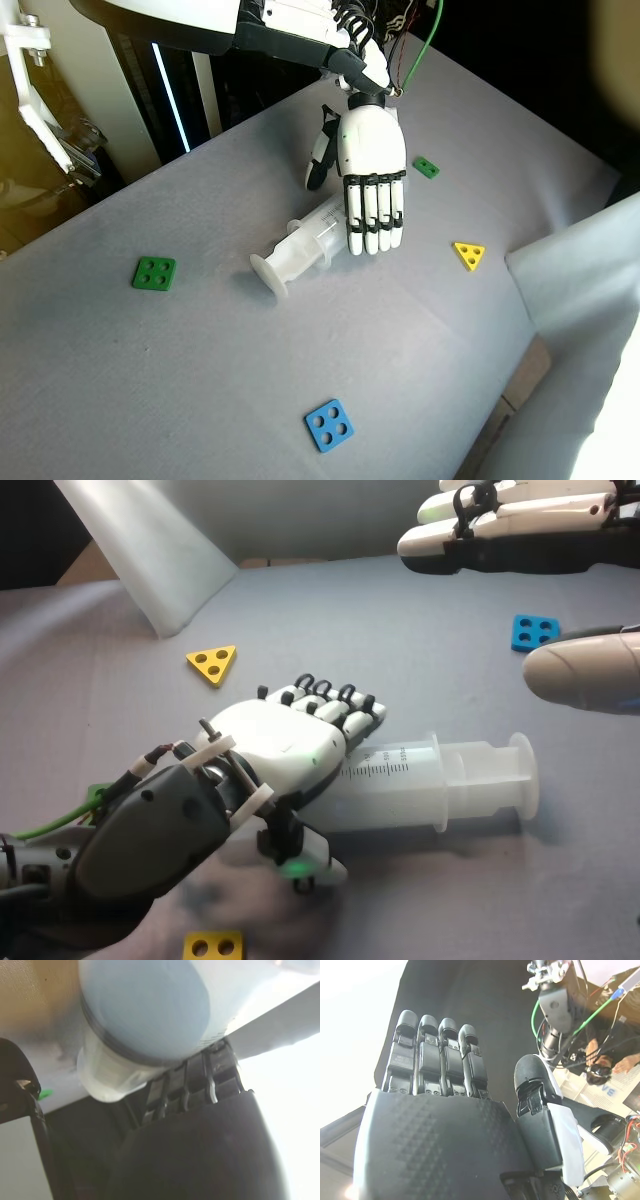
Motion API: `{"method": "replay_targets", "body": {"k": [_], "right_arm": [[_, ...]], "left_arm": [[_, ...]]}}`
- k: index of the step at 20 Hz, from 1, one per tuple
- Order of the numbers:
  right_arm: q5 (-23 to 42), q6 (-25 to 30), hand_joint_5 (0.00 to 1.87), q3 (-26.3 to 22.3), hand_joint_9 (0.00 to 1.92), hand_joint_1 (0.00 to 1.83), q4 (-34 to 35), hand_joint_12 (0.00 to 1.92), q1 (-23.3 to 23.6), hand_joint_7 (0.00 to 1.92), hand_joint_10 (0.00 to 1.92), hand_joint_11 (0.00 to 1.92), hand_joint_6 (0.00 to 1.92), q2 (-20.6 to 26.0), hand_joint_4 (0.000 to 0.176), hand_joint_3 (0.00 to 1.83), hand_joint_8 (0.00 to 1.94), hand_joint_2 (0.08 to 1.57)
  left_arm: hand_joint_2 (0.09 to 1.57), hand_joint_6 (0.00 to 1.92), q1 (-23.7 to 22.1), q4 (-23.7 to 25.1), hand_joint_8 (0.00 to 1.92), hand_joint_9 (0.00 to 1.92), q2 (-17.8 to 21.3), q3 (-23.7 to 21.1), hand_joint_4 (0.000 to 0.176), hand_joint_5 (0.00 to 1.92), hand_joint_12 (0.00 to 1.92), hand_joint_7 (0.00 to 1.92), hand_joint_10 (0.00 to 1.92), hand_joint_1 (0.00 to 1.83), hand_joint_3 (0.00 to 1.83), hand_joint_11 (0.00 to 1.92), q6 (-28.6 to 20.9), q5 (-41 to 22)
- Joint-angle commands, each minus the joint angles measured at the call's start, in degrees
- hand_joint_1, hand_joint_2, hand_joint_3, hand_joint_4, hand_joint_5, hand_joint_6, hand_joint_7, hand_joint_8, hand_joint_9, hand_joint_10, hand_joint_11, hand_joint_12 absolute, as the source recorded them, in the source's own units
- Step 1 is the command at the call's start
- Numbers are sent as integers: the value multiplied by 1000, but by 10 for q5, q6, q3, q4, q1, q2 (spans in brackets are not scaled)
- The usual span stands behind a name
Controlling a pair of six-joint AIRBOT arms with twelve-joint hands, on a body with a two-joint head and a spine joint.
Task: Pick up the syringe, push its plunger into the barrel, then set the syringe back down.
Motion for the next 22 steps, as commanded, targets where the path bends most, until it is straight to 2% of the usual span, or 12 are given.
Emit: {"method": "replay_targets", "body": {"k": [1, 10, 12, 14, 17, 20, 21, 22], "right_arm": [[-8, 3, 226, -2, 120, 0, 21, 260, 8, 188, 0, 0, 5, 1, 0, 3, 3, 1449], [-8, 3, 213, -4, 117, 0, 21, 300, 8, 181, 1, 0, 6, 1, 0, 0, 1, 1446], [-8, 3, 229, -5, 123, 0, 21, 319, 8, 189, 3, 0, 8, 1, 0, 0, 3, 1446], [-8, 3, 239, -6, 132, 0, 21, 354, 8, 198, 5, 0, 8, 1, 0, 0, 3, 1446], [-8, 3, 247, -7, 132, 0, 21, 366, 8, 200, 2, 0, 5, 2, 0, 1, 0, 1448], [-8, 3, 226, -7, 128, 0, 21, 360, 8, 188, 0, 0, 0, 2, 0, 1, 0, 1449], [-8, 3, 220, -7, 130, 0, 21, 359, 8, 188, 1, 0, 0, 2, 0, 1, 0, 1450], [-8, 3, 218, -7, 130, 0, 21, 359, 8, 189, 1, 0, 0, 2, 0, 2, 1, 1452]], "left_arm": [[886, 4, -2, 24, 4, 46, -6, 3, 0, 39, 319, 28, 3, 922, 0, 0, 0, -31], [894, 3, 8, 16, 3, 89, -14, 15, 0, 49, 434, 62, 4, 894, 0, 0, 3, -31], [923, 6, 8, 14, 6, 105, -16, 15, 0, 71, 445, 83, 5, 933, 6, 0, 3, -31], [1008, 1, 7, 14, 1, 158, -17, 15, 0, 127, 517, 147, 1, 885, 0, 0, 3, -31], [1180, 6, 6, 14, 9, 363, -17, 15, 0, 335, 723, 367, 12, 940, 2, 83, 2, -31], [1210, 8, 5, 13, 16, 717, -17, 15, 0, 616, 791, 726, 42, 1088, 0, 301, 2, -31], [1199, 4, 5, 13, 1074, 847, -17, 15, 0, 705, 827, 758, 50, 1265, 24, 402, 2, -31], [1207, 12, 5, 13, 1278, 929, -17, 15, 0, 763, 862, 769, 69, 1303, 6, 446, 2, -31]]}}
